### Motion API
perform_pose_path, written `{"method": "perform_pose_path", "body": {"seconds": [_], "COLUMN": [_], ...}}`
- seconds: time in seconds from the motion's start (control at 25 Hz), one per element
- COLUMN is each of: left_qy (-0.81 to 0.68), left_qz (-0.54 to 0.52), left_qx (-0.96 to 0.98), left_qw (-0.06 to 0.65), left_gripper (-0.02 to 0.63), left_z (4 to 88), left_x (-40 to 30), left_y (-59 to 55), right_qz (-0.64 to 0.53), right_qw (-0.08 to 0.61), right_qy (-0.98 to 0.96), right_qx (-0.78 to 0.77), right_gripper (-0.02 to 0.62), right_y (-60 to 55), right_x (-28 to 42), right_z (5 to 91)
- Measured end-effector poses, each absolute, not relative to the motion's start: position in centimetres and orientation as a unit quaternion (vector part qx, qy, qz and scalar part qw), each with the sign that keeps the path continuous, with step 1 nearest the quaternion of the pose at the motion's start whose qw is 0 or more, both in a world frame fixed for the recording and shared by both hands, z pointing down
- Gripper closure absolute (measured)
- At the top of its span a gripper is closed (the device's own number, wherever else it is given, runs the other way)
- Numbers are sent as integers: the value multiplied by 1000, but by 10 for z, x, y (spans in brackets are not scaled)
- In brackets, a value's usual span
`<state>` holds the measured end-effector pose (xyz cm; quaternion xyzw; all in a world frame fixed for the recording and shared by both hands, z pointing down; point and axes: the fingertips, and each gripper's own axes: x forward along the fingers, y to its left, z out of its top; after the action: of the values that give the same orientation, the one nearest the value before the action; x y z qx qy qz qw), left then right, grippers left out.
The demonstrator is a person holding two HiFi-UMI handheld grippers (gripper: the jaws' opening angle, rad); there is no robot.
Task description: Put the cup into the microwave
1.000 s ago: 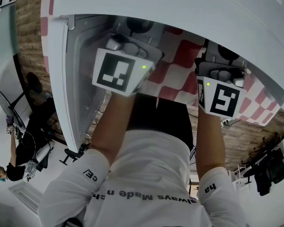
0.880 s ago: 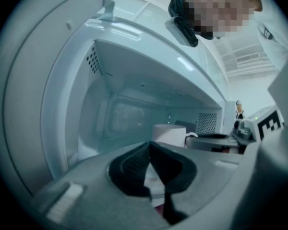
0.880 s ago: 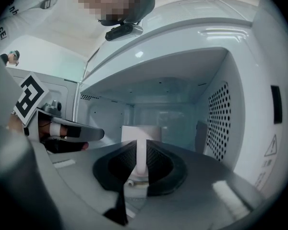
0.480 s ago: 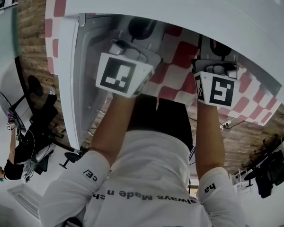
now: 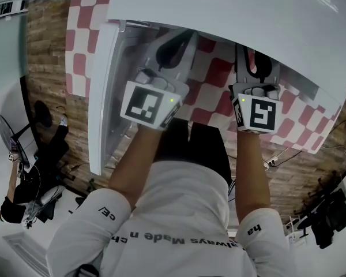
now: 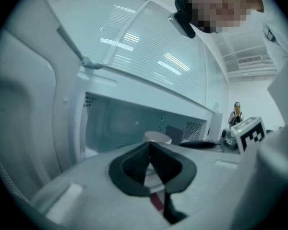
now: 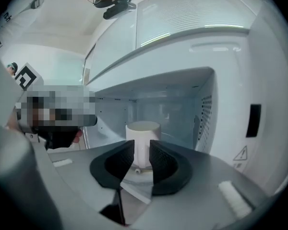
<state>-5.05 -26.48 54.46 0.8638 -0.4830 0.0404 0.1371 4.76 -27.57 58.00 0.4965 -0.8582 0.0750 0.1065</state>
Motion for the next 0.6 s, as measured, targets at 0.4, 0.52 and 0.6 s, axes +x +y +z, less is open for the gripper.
{"method": "perform_pose_path", "body": {"seconds": [0.4,0.52,0.6], "left_qy": [-478,-470,-465], "left_qz": [39,42,46], "left_qx": [866,871,874], "left_qw": [145,137,130], "left_gripper": [603,603,603], "left_z": [485,461,444], "left_x": [-46,-44,-42], "left_y": [-227,-215,-204], "right_qz": [81,82,81], "right_qw": [124,126,126], "right_qy": [-854,-852,-853], "right_qx": [499,501,499], "right_gripper": [514,522,523], "right_y": [-233,-218,-205], "right_x": [72,77,80], "right_z": [520,497,480]}}
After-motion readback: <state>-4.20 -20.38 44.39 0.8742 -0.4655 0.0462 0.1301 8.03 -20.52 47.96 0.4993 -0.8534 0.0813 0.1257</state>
